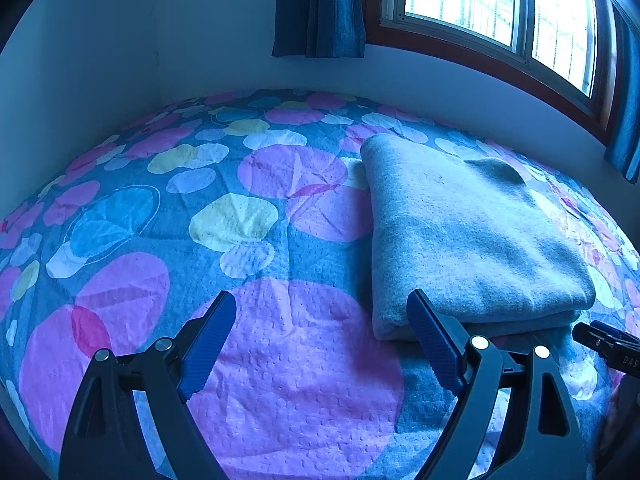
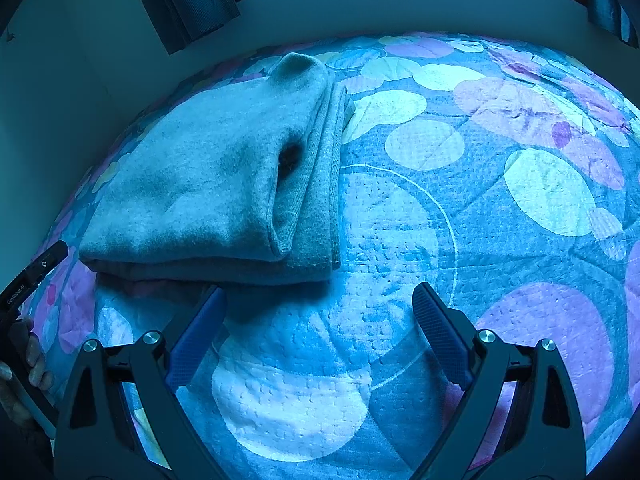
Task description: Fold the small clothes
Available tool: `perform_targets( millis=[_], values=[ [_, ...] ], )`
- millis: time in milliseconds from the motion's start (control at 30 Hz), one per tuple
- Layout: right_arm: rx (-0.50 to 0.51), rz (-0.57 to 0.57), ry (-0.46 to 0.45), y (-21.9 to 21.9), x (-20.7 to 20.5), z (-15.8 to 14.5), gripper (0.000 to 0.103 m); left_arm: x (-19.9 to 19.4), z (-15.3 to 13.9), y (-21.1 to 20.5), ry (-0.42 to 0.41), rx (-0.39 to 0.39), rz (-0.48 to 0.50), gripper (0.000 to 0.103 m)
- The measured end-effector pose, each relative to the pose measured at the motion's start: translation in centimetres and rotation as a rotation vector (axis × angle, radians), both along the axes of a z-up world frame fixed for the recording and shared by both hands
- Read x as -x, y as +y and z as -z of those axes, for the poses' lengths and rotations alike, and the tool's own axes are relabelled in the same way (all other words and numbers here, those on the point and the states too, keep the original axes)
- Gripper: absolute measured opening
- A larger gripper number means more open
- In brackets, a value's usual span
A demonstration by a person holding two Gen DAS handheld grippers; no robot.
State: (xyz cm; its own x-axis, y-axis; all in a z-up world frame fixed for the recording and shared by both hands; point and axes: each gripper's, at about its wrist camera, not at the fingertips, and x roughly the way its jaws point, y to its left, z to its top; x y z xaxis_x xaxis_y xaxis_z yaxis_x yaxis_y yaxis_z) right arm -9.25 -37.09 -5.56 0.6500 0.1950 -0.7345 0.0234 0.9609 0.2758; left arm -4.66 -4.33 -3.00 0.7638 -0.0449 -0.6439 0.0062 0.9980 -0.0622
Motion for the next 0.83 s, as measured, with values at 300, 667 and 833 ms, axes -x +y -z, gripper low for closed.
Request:
perform_targets(
  millis=[300,667,833],
  values=[
    [0.003,-0.006,0.006,0.0,-0.1,0.2,0.094,-0.1,-0.2,0.1,-0.003,0.006,0.011,0.086],
    [0.002,-0.020,-0.009,0.0,0.0,-0.4,0.094,-0.3,-1.2,1.1,-0.071,-0.017,-0.001,0.086],
    [0.020,0.004,-0.023,-2.4,-0.3,-1.7,0.094,-2.6,-1.0,4.5,-0.028,-0.043,-0.066,0.086]
  ],
)
